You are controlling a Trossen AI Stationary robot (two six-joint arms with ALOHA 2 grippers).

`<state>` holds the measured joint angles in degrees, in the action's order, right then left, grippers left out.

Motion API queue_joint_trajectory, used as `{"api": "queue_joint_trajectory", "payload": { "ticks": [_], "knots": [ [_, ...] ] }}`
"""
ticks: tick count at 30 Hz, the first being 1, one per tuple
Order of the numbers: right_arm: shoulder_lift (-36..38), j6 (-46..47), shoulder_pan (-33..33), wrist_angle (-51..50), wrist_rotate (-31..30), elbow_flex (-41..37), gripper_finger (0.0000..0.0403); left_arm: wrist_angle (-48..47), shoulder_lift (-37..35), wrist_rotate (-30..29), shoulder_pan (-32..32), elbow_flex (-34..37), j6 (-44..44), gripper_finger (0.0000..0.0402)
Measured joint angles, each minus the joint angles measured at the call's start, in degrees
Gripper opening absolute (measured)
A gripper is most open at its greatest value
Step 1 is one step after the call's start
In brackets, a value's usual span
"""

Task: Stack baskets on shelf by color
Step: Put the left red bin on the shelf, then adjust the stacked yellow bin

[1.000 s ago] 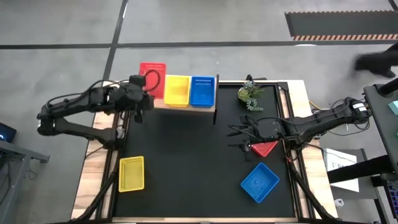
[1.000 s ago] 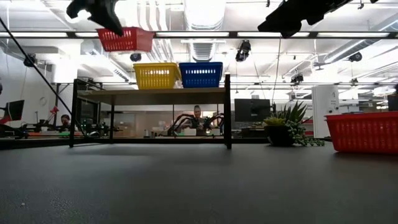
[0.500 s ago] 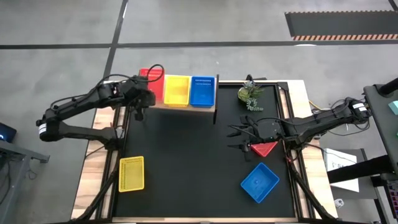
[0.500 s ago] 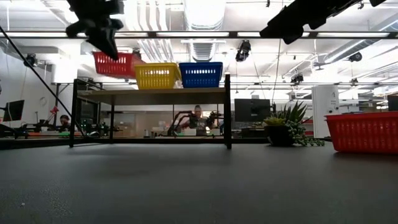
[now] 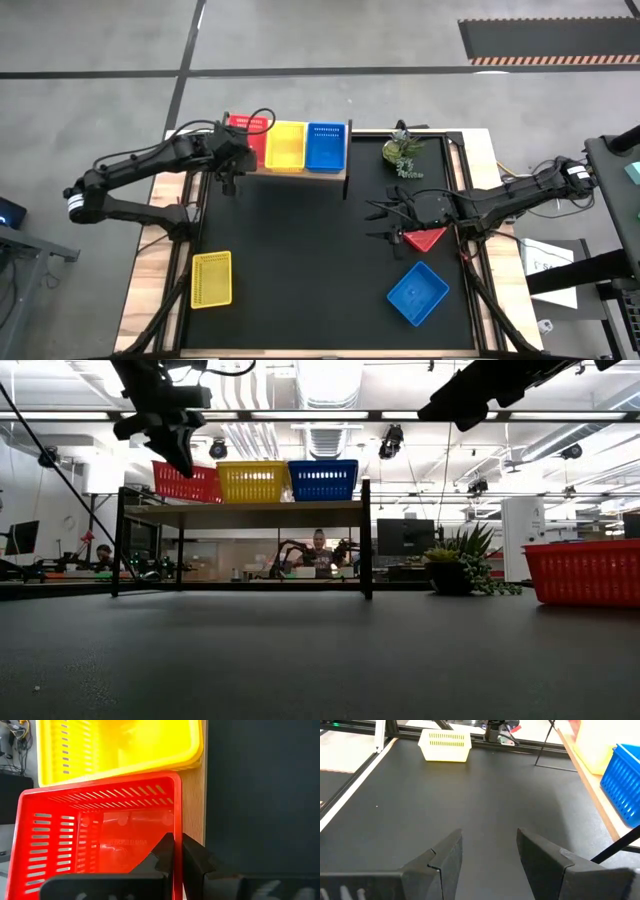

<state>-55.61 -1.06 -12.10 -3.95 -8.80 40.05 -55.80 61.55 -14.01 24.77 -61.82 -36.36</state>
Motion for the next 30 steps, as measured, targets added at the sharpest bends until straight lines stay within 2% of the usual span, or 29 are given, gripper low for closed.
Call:
{"api": "queue_joint_trajectory", "payload": {
  "ticks": [12, 21, 30],
  "knots": [
    [0.00, 1.11, 0.00, -0.02, 0.23, -0.02, 0.0178, -0.19, 0.16, -0.03, 0.02, -0.07, 0.02, 0.0001],
    [0.00, 1.11, -0.01, -0.02, 0.24, -0.02, 0.0178, -0.19, 0.16, -0.14, 0.02, -0.09, 0.19, 0.0051],
    [0.00, 1.51, 0.00, -0.04, 0.24, -0.02, 0.0178, -2.04, -1.06, -2.83, 0.02, -0.17, 0.01, 0.0059]
  ]
}}
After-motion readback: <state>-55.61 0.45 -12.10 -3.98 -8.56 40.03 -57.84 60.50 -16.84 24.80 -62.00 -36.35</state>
